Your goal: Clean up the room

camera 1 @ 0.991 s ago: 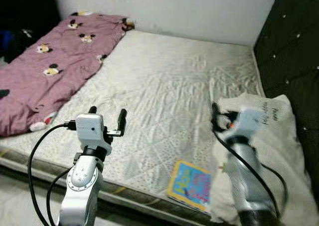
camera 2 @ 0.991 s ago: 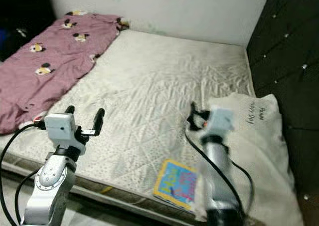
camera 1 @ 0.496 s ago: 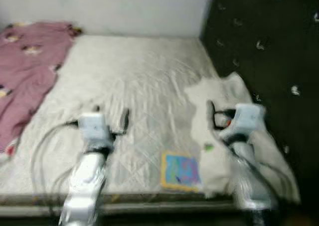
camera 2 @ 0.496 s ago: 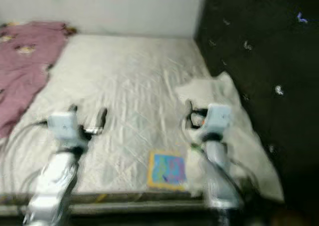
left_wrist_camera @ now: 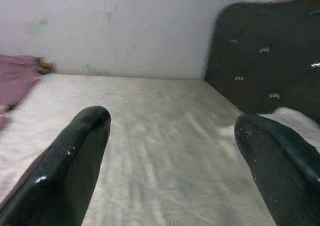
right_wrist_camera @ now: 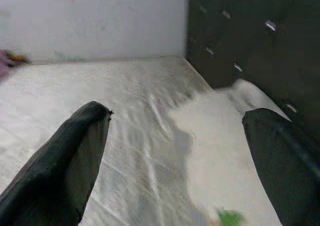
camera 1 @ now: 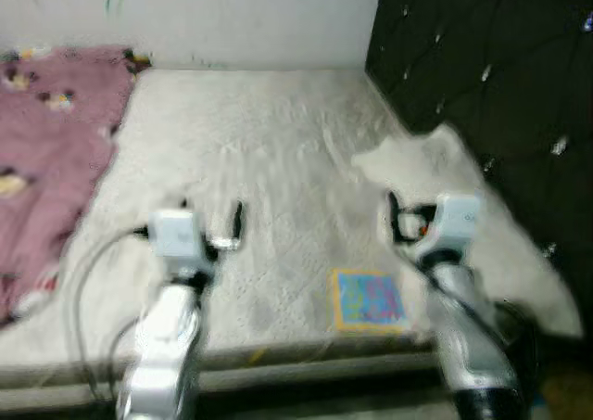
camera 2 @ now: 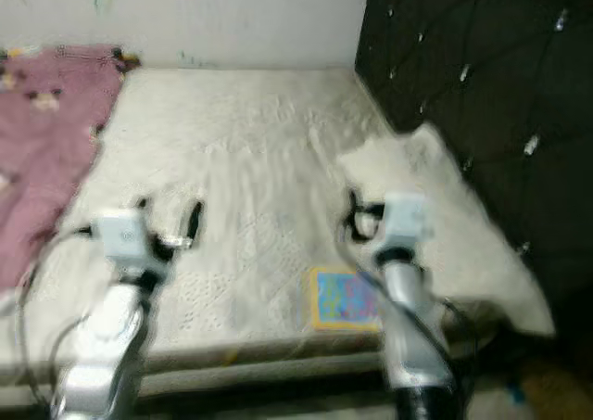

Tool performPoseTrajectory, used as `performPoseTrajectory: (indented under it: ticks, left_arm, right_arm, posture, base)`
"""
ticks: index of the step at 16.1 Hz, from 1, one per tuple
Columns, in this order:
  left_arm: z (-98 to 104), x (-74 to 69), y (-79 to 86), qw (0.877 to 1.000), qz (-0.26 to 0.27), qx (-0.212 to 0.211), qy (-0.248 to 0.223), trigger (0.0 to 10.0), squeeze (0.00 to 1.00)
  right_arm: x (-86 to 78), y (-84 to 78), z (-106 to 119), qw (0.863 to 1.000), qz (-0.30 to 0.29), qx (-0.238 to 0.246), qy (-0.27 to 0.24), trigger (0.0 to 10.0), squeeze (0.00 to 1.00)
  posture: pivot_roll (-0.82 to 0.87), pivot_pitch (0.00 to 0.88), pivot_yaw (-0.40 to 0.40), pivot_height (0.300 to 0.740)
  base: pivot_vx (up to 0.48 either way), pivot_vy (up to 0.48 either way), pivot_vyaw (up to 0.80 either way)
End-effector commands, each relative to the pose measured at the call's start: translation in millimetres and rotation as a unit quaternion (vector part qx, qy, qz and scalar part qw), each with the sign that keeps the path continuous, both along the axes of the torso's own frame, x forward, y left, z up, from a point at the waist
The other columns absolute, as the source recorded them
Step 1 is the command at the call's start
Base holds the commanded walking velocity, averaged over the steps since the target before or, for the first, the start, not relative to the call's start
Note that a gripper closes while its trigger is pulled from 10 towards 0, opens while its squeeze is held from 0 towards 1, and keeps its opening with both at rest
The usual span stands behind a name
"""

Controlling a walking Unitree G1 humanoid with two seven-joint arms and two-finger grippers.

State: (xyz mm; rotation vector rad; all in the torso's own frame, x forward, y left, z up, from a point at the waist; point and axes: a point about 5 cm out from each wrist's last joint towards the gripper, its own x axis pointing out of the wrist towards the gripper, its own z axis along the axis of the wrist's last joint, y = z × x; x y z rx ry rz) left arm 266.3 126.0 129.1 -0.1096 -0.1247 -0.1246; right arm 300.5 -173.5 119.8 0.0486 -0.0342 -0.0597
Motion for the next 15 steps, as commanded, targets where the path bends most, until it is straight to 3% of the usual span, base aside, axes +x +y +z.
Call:
performPoseTrajectory:
  ticks: [1,15]
  left_arm:
    - [2.0,0.2,6.1,1.000,0.009,0.006,-0.003,10.0,0.00]
    - [6.7,7.3,6.3,1.000,0.018,0.001,-0.009,10.0,0.00]
  right_arm:
    - [2.4,4.3,6.7,1.000,0.008,0.004,-0.011,10.0,0.00]
    - [7.7,8.1,6.6,0.999,0.032,-0.015,-0.009,10.0,0.00]
  posture:
    - [-0.06,0.059,-0.041,0.740]
    - [-0.07,0.047,-0.040,0.740]
  base:
    - [0.000,0.454,0.00]
    - [0.000,0.479,0.00]
